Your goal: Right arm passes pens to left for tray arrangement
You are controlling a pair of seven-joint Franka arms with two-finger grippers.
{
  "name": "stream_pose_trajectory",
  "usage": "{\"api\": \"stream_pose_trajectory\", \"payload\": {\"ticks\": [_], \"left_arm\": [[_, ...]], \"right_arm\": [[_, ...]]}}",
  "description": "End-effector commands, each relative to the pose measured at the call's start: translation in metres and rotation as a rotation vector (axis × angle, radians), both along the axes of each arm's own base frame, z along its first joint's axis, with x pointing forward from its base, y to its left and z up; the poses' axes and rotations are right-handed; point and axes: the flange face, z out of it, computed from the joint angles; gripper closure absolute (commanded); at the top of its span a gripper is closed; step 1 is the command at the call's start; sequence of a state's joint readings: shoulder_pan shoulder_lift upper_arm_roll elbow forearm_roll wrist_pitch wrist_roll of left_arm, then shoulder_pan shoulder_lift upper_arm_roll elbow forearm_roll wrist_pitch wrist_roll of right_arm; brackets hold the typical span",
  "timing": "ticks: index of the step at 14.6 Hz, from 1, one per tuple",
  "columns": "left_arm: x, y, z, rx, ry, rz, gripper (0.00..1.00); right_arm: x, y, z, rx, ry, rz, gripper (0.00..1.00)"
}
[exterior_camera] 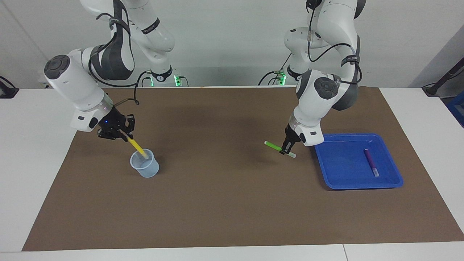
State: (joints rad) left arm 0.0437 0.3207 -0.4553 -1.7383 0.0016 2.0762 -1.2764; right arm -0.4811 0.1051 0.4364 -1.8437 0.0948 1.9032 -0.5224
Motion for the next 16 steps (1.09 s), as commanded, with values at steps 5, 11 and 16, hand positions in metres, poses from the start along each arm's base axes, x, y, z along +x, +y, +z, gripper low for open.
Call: {"api": "stream_pose_trajectory", "payload": {"ticks": [5,11,16], "left_arm": [[0.006,0.031,0.018,0.101,-0.028,-0.284,1.00],[0.006,0.054,0.014,0.172,-0.009,-0.421,1.00],[0.004,0.059,0.018,0.151,-0.027,-0.836,1.00]], "right_arm": [[-0.033,0.013,0.048,-0.054,0.050,0.032,1.00],[-0.049,0.030,0.083,-0.044,0.104,0.044,1.00],[-0.059,0.059,0.094,0.002,0.133,-0.044,1.00]]}}
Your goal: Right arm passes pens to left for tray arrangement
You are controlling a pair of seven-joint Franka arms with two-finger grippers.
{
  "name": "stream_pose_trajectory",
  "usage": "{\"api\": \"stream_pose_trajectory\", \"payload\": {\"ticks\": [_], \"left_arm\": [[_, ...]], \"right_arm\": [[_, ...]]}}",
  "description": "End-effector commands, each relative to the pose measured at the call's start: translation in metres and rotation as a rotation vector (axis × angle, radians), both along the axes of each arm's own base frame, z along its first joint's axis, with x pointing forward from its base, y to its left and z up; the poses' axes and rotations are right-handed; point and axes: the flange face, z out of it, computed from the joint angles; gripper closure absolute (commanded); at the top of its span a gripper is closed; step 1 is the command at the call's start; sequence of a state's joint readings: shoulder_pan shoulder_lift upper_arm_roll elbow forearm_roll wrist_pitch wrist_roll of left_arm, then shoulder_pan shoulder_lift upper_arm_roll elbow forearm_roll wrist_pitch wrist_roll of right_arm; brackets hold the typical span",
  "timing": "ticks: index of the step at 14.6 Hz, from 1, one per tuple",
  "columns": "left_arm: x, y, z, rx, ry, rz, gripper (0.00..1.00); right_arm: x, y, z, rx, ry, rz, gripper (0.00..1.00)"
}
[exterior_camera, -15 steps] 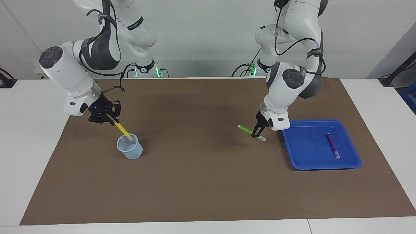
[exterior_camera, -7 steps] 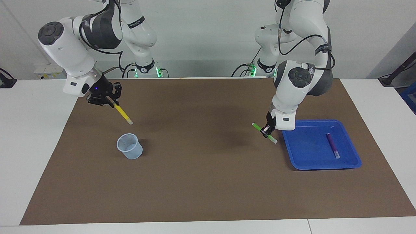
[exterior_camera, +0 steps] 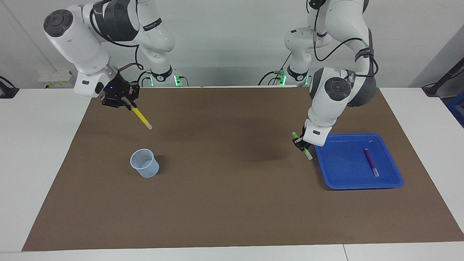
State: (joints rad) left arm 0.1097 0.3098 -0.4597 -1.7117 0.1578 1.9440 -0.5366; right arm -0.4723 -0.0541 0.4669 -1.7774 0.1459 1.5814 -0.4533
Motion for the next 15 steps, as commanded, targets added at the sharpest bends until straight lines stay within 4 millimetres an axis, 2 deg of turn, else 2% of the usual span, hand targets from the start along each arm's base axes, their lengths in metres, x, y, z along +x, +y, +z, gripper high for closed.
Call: {"api": "stream_pose_trajectory", "payload": {"ticks": [1,3,7,10,12,15], "left_arm": [[-0.002,0.010,0.013,0.004,-0.011,-0.097,1.00],[-0.001,0.013,0.011,0.004,-0.007,-0.105,1.00],[0.007,0.036,0.009,-0.005,-0.014,-0.191,1.00],[0.020,0.071,0.002,-0.015,-0.012,-0.224,1.00],[0.029,0.105,-0.008,-0.024,-0.009,-0.213,1.00],[0.035,0.128,-0.017,-0.039,-0.016,-0.198,1.00]], "right_arm": [[-0.007,0.021,0.011,0.006,0.010,-0.058,1.00],[-0.010,0.043,0.012,0.002,0.019,-0.100,1.00],[-0.010,0.064,0.018,0.025,0.023,-0.191,1.00],[-0.013,0.092,0.019,0.018,0.035,-0.265,1.00],[-0.012,0.108,0.023,0.060,0.027,-0.332,1.00],[-0.014,0.137,0.026,0.086,0.023,-0.404,1.00]]}}
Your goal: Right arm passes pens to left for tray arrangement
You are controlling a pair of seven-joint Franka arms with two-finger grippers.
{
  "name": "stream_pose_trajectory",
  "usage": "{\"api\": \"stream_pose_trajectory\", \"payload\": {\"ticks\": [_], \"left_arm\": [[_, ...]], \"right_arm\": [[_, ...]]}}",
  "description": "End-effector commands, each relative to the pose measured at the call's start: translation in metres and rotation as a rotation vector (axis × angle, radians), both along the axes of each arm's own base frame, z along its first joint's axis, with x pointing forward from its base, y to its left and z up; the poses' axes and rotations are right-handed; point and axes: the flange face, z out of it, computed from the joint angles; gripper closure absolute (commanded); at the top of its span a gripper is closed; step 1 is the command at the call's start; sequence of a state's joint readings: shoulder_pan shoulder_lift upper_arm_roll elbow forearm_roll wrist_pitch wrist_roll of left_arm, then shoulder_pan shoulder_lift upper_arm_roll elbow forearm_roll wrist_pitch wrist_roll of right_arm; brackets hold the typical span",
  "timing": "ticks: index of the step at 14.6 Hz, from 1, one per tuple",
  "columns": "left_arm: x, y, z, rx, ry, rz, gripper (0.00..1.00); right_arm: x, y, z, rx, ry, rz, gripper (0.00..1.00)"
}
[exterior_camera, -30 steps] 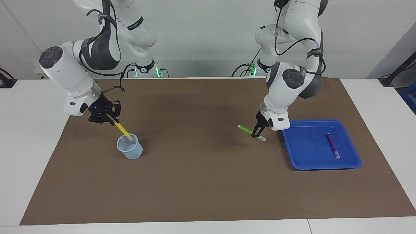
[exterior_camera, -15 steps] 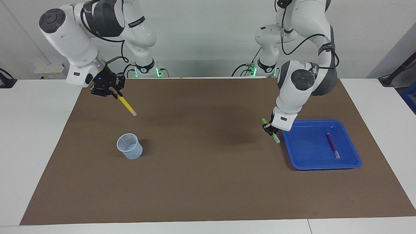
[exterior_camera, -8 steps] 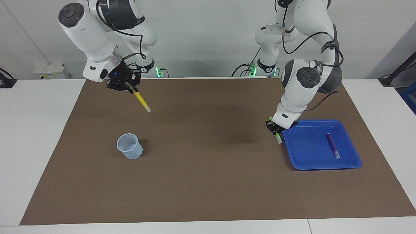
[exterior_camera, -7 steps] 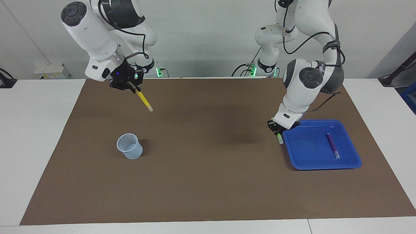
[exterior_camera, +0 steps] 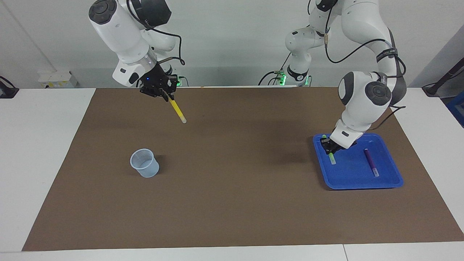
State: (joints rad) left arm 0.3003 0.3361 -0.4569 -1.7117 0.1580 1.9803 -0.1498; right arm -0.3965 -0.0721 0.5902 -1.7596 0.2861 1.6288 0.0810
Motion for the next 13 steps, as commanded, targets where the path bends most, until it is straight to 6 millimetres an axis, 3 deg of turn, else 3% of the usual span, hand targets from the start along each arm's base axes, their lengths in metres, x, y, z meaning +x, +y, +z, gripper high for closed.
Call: {"api": "stream_pose_trajectory", "payload": {"ticks": [1,3,7,13], "left_arm": [[0.007,0.016,-0.013,-0.019,0.005,0.007,1.00],[0.012,0.046,-0.039,-0.035,0.036,0.041,1.00],[0.017,0.055,-0.047,-0.047,-0.009,-0.001,1.00],[0.017,0.084,-0.069,-0.055,-0.033,-0.043,1.00]], "right_arm": [[-0.002,0.024,0.007,0.036,-0.007,-0.093,1.00],[-0.003,0.041,0.009,0.087,0.010,-0.184,1.00],[-0.006,0.069,0.014,0.168,0.059,-0.344,1.00],[-0.011,0.111,0.018,0.281,0.146,-0.589,1.00]]}}
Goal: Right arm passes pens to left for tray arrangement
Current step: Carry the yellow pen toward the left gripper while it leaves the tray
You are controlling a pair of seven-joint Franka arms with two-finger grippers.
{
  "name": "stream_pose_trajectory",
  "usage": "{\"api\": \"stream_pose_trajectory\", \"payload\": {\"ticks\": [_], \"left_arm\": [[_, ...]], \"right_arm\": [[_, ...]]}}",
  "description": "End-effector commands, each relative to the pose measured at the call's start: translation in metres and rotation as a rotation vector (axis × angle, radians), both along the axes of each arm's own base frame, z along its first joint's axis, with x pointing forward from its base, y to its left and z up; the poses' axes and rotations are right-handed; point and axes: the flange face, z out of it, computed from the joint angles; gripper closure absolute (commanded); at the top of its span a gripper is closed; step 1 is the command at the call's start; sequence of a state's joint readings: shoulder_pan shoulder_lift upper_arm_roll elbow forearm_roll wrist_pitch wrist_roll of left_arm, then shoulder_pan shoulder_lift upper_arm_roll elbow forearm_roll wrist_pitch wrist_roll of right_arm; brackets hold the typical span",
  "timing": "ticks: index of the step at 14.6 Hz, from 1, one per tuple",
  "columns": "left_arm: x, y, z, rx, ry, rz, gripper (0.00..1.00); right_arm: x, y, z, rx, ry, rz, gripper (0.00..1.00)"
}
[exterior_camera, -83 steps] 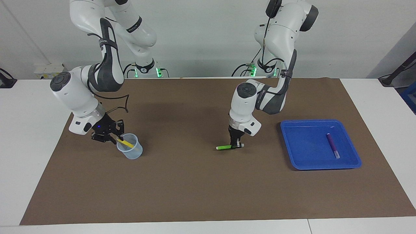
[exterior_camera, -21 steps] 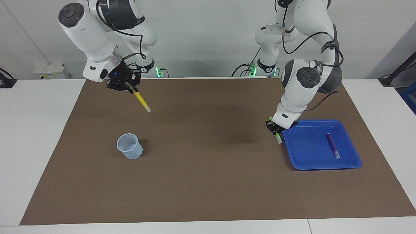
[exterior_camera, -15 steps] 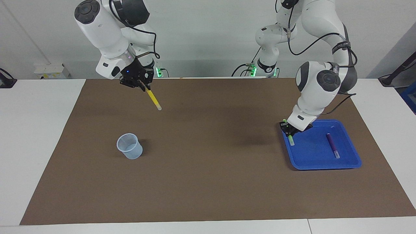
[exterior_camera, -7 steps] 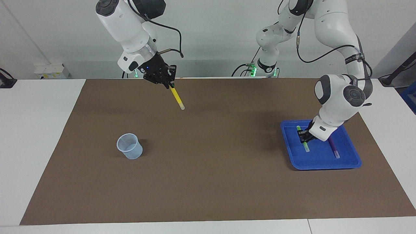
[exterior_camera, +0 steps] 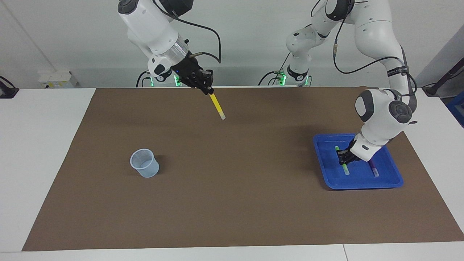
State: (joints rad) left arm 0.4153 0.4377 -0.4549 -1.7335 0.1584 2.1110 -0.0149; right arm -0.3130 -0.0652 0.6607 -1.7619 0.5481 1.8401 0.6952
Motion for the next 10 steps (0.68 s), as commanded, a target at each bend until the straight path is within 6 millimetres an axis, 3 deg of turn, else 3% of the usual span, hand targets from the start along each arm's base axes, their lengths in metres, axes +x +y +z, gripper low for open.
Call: {"api": "stream_pose_trajectory", "payload": {"ticks": [1,4,10], "left_arm": [[0.002,0.015,-0.013,0.001,-0.027,-0.028,1.00],[0.002,0.024,-0.018,0.007,-0.028,-0.033,1.00],[-0.006,0.047,-0.029,0.015,-0.024,-0.051,1.00]], "right_arm": [[-0.001,0.014,-0.001,0.058,0.034,-0.081,1.00],[0.003,0.018,-0.001,0.112,0.079,-0.172,1.00],[0.000,0.049,-0.004,0.186,0.158,-0.283,1.00]]}}
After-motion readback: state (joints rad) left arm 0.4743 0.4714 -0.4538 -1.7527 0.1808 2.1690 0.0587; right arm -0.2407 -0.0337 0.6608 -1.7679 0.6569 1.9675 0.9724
